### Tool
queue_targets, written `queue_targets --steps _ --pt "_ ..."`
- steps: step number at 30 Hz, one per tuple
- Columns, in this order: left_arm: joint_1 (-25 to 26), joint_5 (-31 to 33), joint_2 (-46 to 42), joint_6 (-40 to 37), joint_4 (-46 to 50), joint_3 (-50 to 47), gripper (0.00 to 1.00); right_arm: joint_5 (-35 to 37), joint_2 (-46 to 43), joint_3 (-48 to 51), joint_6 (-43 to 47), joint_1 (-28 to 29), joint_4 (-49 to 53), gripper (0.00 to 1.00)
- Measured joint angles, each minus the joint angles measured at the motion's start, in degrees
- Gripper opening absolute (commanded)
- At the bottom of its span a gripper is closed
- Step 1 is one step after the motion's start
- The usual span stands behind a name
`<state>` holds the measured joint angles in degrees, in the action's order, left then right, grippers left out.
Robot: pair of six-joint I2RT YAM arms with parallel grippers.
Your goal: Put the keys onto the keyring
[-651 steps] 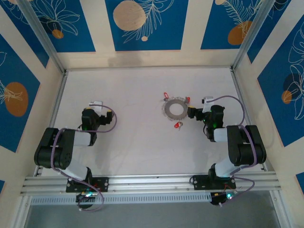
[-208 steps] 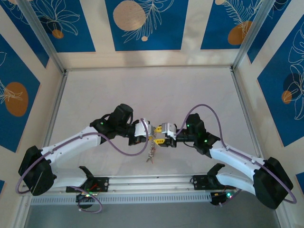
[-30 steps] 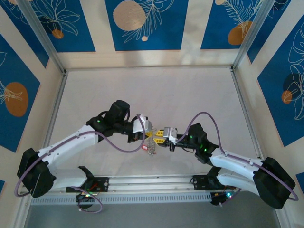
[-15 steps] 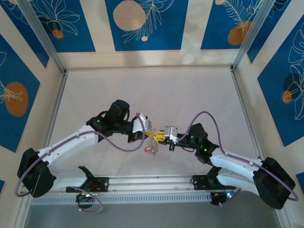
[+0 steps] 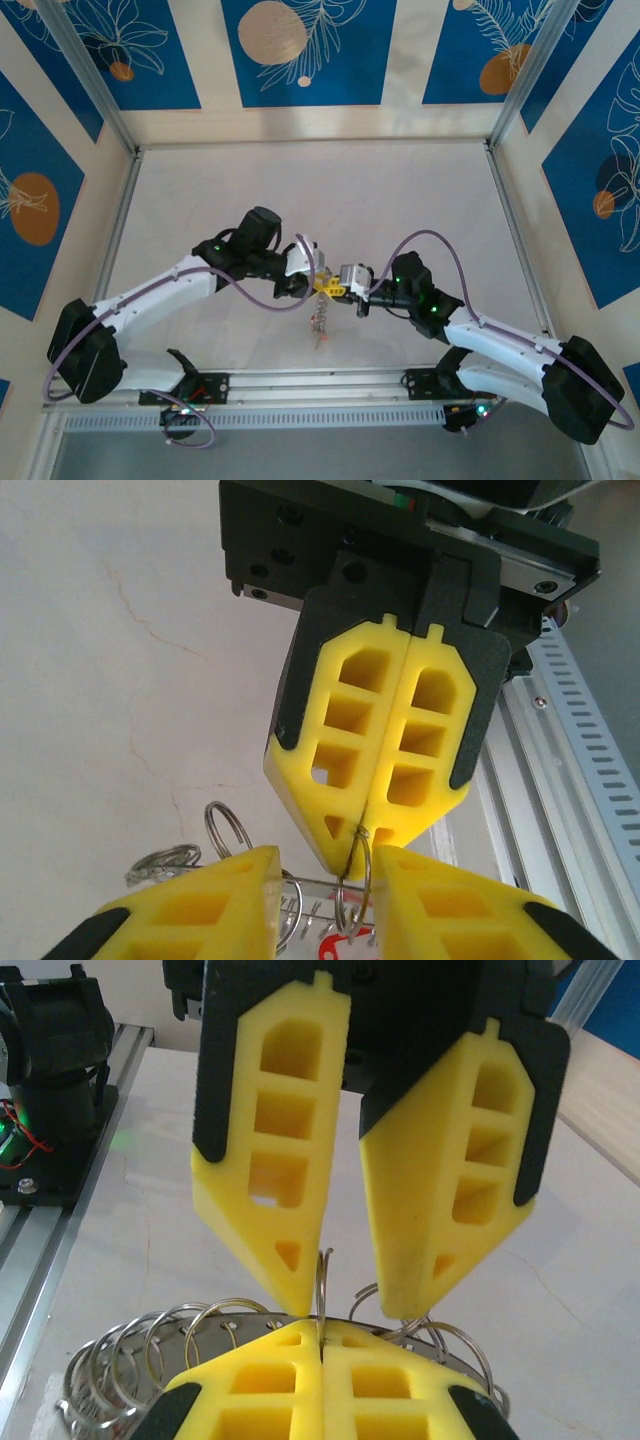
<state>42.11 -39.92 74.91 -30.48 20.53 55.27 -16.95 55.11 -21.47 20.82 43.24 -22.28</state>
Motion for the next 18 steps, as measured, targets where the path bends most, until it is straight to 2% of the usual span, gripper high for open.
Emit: queue_targets --steps 5,9,15,18 --pt "0.00 -0.15 0.55 -0.50 1.38 0.15 0.17 0.02 0.72 -0.92 0.92 0.02 2.62 0.00" --pt "0.02 -0.11 1.22 -2.03 2.95 0.52 0.02 0.11 0.72 -0.94 0.90 0.02 3.41 0.00" --pt "0.07 -0.13 1.14 -4.46 3.41 0.52 0.00 0.11 -0.28 -0.92 0.85 0.02 4.31 0.00" --pt "0.13 -0.13 0.79 -4.66 3.15 0.55 0.00 0.31 -1.38 -0.52 0.28 -0.15 3.76 0.08"
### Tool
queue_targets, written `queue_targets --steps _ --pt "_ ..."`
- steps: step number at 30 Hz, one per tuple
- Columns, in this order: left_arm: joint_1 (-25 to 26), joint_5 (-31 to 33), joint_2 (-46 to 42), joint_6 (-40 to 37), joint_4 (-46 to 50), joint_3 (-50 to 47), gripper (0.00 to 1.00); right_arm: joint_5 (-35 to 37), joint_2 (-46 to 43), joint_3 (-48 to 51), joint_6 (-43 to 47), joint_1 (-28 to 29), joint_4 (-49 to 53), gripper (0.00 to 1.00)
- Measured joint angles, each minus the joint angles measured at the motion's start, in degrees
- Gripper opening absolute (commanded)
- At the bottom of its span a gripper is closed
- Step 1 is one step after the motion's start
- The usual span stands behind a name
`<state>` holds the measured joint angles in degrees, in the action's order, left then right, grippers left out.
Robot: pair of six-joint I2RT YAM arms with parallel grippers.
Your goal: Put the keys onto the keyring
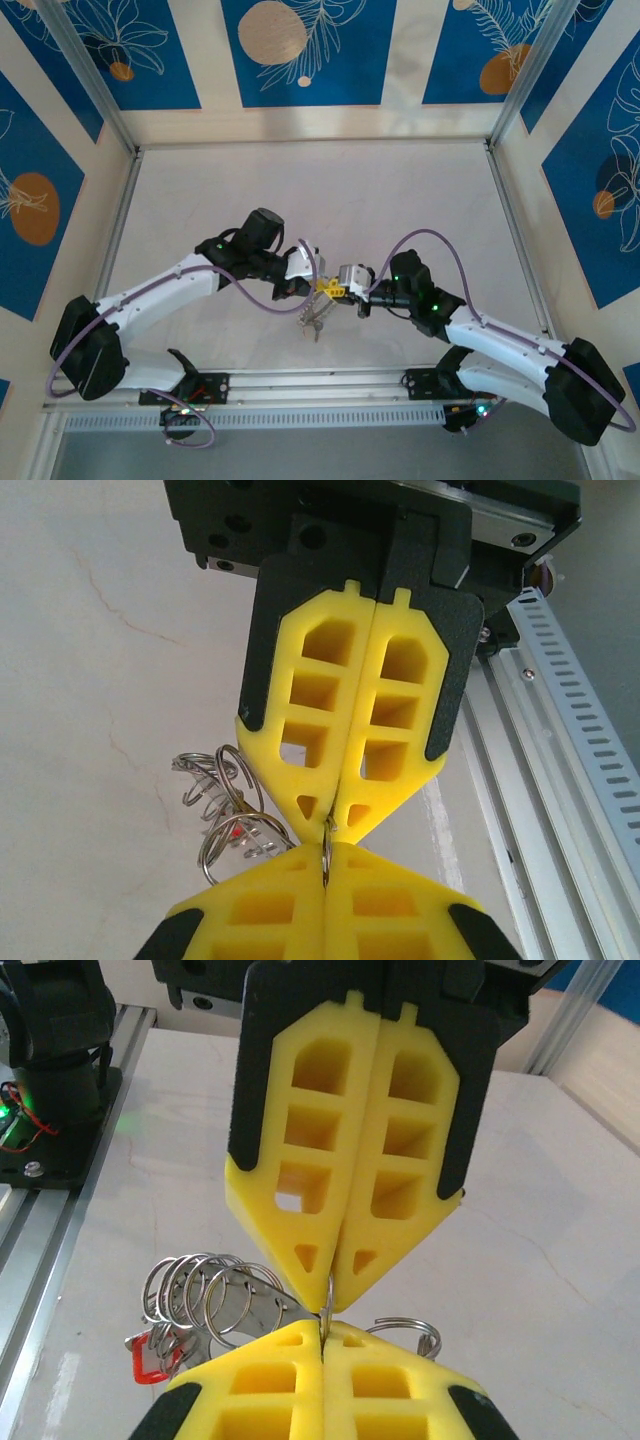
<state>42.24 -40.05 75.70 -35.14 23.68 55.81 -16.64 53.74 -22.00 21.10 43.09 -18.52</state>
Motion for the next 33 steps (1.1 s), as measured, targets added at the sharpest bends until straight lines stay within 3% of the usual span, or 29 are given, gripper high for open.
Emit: queue_targets --steps 2,7,12,17,29,33 --pt "0.04 0.02 -0.02 0.04 -0.33 0.02 0.00 0.20 -0.76 1.20 -0.90 -0.17 -1.68 0.17" --pt "-0.11 1.07 -0.02 0.72 -0.68 -0.31 0.00 0.13 -1.44 3.13 -2.29 -0.46 -6.86 0.21" --pt "-0.13 -0.68 -0.11 3.30 -3.06 -1.33 0.00 0.20 -1.44 5.68 -4.28 -0.96 -11.93 0.33" --pt "-0.13 -2.82 -0.13 5.14 -5.31 -1.46 0.00 -1.36 -0.98 7.87 -6.69 -3.04 -14.84 0.32" --pt "-0.13 -4.94 -0.22 6.36 -6.99 -1.99 0.00 -5.77 1.88 7.87 -8.92 -3.54 -21.00 0.20" --pt "-0.13 -4.94 -0.24 6.56 -7.45 -2.32 0.00 -6.75 2.84 7.87 -9.35 -3.54 -21.57 0.11"
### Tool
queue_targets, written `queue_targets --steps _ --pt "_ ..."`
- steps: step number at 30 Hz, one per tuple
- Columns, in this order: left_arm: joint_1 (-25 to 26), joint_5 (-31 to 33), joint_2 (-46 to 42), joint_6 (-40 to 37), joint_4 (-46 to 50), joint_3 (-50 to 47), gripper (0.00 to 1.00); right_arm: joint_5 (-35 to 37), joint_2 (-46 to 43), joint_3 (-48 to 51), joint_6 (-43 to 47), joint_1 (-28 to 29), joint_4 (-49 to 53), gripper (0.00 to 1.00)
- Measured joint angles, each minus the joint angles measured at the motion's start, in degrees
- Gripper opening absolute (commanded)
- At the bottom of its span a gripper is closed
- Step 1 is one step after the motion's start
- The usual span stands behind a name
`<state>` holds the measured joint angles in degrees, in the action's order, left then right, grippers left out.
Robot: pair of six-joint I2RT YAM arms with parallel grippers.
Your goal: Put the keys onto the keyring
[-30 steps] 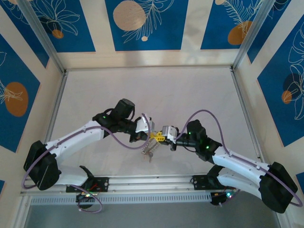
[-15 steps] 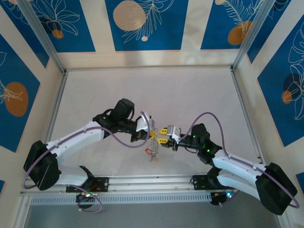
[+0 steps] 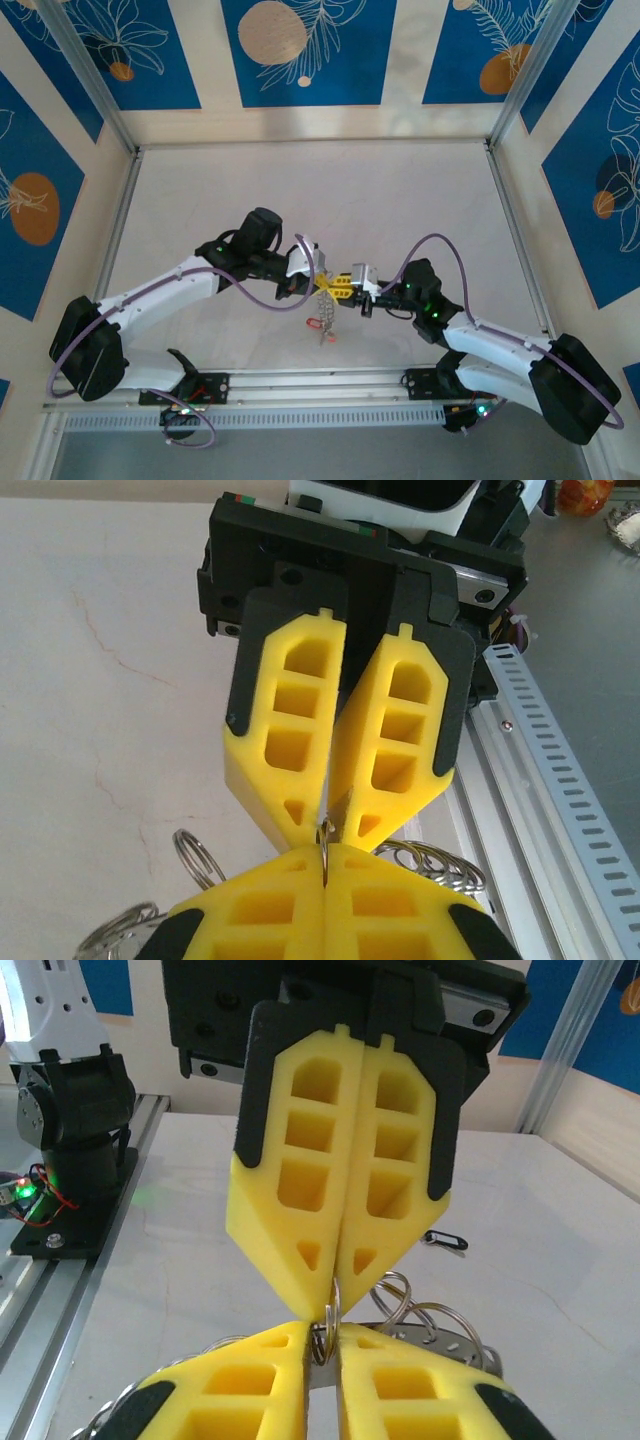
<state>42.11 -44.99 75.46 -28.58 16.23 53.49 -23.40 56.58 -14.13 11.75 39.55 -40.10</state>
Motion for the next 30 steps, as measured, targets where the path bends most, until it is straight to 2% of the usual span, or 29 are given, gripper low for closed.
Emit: queue_targets --steps 4,8,13,20,21,25,30 --pt "-0.11 0.11 -0.33 0.48 -0.85 -0.94 0.00 -0.55 0.83 0.00 -0.55 -0.11 -0.22 0.00" --pt "0.20 2.01 -1.31 0.57 -1.84 -1.62 0.00 0.90 -0.13 0.00 -0.28 -0.22 0.28 0.00" --pt "1.31 5.07 -1.92 -0.46 -2.82 -1.51 0.00 1.46 -5.73 0.00 0.48 -1.46 4.83 0.00" --pt "1.14 10.16 -0.76 -0.50 0.11 -1.49 0.00 0.81 -9.25 0.00 1.16 -3.43 5.22 0.00" --pt "1.14 10.16 -0.70 -0.48 0.17 -1.49 0.00 0.66 -8.83 0.00 1.16 -3.43 5.20 0.01" --pt "1.14 9.42 -0.70 -0.46 0.09 -1.49 0.00 0.63 -6.67 0.00 1.14 -3.43 4.55 0.18" --pt "1.14 6.54 -0.70 -0.28 -0.39 -1.49 0.00 -0.74 -5.05 0.46 0.09 -3.48 3.13 0.25"
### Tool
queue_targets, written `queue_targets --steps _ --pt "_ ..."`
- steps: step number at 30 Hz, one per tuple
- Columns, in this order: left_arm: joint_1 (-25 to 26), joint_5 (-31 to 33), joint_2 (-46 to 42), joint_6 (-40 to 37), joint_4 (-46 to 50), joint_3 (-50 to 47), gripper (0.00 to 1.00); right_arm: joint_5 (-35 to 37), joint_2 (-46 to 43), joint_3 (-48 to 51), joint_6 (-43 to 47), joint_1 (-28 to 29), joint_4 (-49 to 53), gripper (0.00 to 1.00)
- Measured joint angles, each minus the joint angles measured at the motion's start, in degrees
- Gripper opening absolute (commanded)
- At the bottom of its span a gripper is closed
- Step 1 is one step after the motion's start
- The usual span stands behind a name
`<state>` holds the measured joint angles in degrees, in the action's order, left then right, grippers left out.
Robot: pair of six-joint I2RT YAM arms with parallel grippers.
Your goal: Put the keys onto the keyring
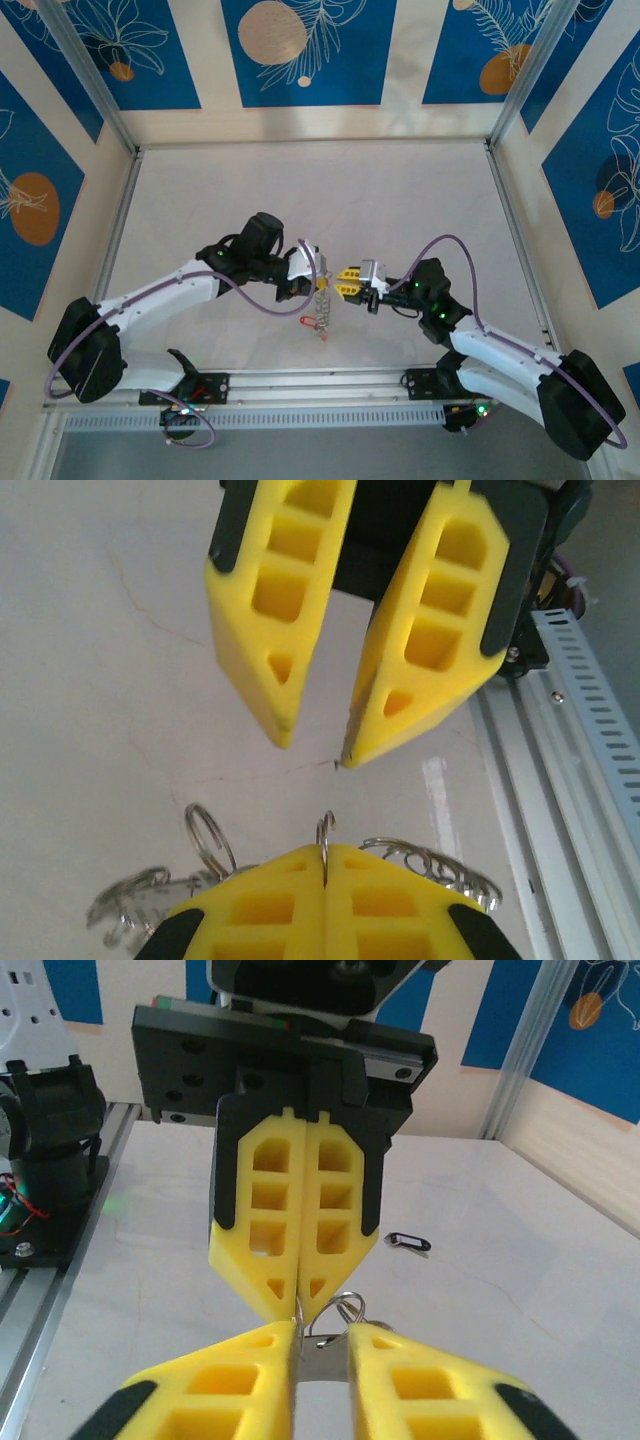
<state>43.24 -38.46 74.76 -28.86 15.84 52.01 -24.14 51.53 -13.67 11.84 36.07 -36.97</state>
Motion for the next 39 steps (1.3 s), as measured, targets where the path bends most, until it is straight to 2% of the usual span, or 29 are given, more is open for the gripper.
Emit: queue_targets --steps 5,10,26,32,39 --pt "0.00 -1.86 0.00 0.07 -0.20 0.00 0.00 -1.70 1.44 0.35 -0.90 0.00 -0.83 0.30" --pt "0.00 -2.25 0.00 0.07 -0.24 0.00 0.00 -2.91 2.78 0.35 -1.60 0.00 -2.16 0.29" --pt "-0.02 -2.91 0.00 0.07 -0.33 0.00 0.00 -4.57 11.15 -0.96 -4.20 2.19 -6.80 0.16" --pt "-0.26 -3.10 0.00 -0.13 0.09 0.00 0.00 -4.37 11.82 -1.33 -5.05 2.21 -6.88 0.00" --pt "-0.24 -2.12 0.07 -1.07 0.50 0.22 0.00 -2.16 9.55 -1.75 -3.72 2.56 -2.97 0.00"
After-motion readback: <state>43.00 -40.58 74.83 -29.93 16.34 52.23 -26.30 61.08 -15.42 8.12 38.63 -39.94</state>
